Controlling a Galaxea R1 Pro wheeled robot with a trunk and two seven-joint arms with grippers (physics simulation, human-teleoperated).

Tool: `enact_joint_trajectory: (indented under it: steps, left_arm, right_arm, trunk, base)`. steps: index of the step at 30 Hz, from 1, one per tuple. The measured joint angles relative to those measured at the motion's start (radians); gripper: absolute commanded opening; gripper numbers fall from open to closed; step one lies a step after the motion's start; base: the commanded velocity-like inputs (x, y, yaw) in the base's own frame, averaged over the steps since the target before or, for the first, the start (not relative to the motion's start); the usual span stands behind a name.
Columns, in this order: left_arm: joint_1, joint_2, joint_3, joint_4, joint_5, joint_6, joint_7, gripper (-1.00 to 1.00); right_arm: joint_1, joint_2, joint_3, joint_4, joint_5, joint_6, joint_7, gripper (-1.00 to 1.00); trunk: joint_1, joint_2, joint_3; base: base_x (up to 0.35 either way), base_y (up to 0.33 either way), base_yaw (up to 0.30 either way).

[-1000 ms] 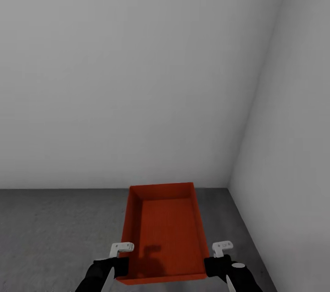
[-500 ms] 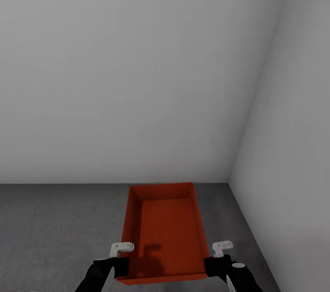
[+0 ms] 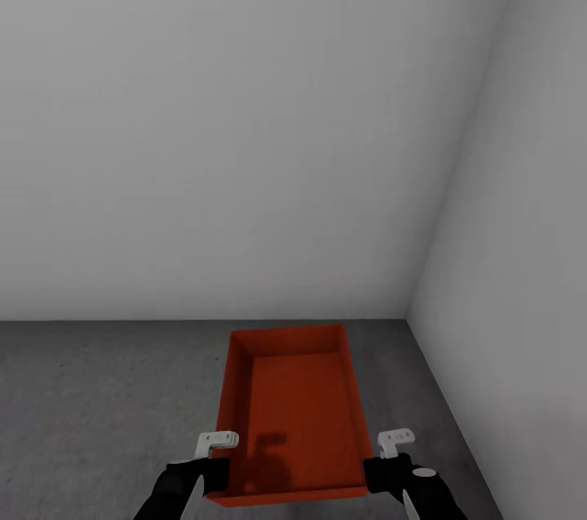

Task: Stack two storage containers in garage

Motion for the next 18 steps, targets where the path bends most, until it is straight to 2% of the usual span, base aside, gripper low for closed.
enact_joint_trajectory:
  steps: [7, 18]
  left_arm:
    - [0.0, 0.0, 0.0, 0.0, 0.0, 0.0, 0.0, -1.0]
    - [0.0, 0.0, 0.0, 0.001, 0.0, 0.001, 0.0, -1.0]
  right_arm:
    - [0.0, 0.0, 0.0, 0.0, 0.0, 0.0, -0.001, -1.0]
    - [0.0, 0.0, -0.001, 0.001, 0.001, 0.001, 0.001, -1.0]
  trunk:
    - [0.0, 0.0, -0.001]
    - [0.042, -0.077, -0.045]
  base:
    - [0.0, 0.0, 0.0]
    - [0.0, 0.0, 0.0]
